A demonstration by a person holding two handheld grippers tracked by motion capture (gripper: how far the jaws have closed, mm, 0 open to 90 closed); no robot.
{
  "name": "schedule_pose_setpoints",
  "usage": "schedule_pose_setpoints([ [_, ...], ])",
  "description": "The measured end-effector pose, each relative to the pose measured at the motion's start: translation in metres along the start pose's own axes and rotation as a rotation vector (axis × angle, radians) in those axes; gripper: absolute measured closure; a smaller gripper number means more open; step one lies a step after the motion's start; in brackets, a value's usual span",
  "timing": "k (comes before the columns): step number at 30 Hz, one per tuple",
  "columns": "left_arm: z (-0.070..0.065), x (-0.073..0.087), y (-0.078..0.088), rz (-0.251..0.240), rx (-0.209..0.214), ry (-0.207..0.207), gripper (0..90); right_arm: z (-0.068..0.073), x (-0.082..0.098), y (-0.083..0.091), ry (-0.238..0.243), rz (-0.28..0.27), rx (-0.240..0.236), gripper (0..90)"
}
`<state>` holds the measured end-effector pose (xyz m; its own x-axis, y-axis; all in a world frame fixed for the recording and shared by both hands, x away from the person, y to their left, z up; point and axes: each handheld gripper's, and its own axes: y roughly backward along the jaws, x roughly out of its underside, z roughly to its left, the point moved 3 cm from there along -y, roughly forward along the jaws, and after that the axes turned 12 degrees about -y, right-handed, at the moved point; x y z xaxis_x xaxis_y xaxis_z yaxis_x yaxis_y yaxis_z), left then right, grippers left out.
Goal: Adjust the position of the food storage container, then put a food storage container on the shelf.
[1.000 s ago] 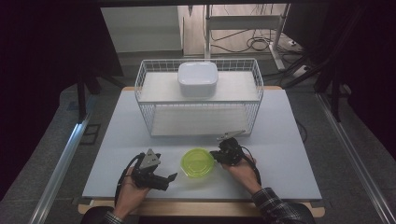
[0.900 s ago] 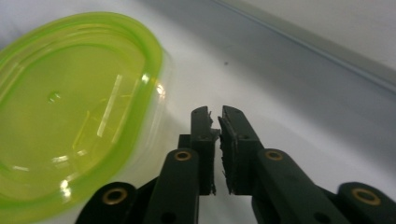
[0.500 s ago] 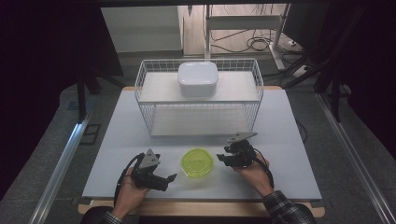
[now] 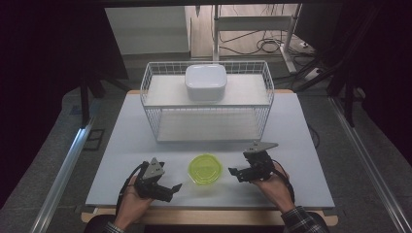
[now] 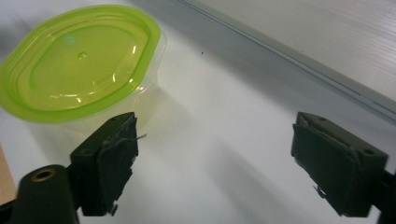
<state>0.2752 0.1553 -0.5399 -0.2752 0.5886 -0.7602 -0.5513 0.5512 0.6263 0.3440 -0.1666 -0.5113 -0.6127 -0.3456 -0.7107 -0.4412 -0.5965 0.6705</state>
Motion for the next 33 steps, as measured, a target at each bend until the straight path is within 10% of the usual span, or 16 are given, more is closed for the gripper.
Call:
schedule_pose_setpoints([
  [14, 0.000, 0.000, 0.000, -0.004, -0.005, -0.007, 1.2, 0.000, 0.005, 0.002, 0.034, 0.000, -0.017, 6.1],
  [23, 0.000, 0.000, 0.000, -0.004, -0.008, -0.010, 1.2, 0.004, 0.002, -0.002, -0.042, 0.040, -0.057, 2.5],
  [33, 0.000, 0.000, 0.000, 0.003, -0.013, -0.016, 1.2, 0.008, -0.013, -0.001, -0.123, 0.081, -0.146, 26.2],
])
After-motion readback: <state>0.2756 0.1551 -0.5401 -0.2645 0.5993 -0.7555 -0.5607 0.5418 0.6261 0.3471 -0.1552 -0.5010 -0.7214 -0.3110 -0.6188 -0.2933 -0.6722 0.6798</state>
